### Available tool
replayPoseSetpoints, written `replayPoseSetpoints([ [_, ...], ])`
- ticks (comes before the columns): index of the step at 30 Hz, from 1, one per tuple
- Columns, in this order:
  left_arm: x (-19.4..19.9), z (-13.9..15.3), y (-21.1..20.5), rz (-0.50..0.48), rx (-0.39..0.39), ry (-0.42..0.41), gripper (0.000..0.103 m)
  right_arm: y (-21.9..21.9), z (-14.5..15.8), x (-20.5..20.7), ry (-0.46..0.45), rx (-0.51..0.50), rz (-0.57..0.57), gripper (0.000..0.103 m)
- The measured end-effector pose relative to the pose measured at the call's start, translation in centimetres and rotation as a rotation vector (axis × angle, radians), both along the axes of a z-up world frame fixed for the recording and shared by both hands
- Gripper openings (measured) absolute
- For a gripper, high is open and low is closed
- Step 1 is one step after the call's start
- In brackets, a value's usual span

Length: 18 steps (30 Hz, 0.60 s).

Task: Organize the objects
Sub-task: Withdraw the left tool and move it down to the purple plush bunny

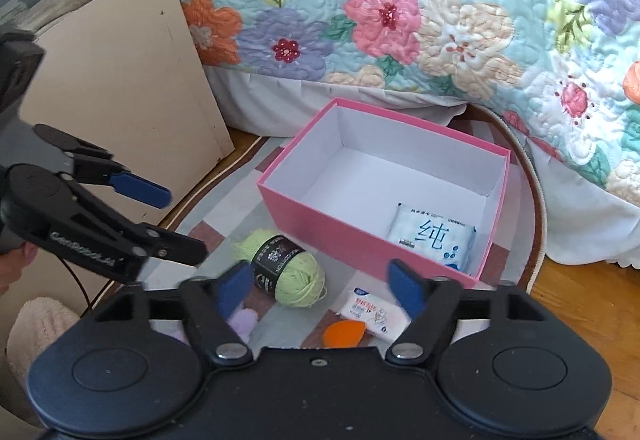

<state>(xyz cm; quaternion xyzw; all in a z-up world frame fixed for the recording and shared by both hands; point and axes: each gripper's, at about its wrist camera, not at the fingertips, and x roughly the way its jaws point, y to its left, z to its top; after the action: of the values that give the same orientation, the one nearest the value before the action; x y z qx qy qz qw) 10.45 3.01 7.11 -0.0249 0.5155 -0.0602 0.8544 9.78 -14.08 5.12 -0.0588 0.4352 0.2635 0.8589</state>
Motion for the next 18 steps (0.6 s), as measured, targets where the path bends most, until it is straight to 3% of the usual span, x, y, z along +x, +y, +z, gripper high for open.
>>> replayPoseSetpoints([
  [4,-1.6,-0.1,0.8,0.013,-0.033,0.004,0.074,0.3,-0.1,-0.7,-0.020,-0.037,-0.027,0.093],
  [8,-2.9,-0.3,1.7,0.033,-0.018,-0.024,0.089,0.7,-0.2,-1.7,-0.028,-0.030,0.006,0.093],
  [14,-3.8,-1.6,3.3,0.084,-0.006,-0.013,0.096,2.5,-1.5,-4.3,-0.078,-0.067,0.156,0.093],
  [18,-4.5,-1.2,4.1,0.117,-0.023,-0.060,0.098,4.4,-2.5,-5.7,-0.083,-0.095,0.278,0.093],
])
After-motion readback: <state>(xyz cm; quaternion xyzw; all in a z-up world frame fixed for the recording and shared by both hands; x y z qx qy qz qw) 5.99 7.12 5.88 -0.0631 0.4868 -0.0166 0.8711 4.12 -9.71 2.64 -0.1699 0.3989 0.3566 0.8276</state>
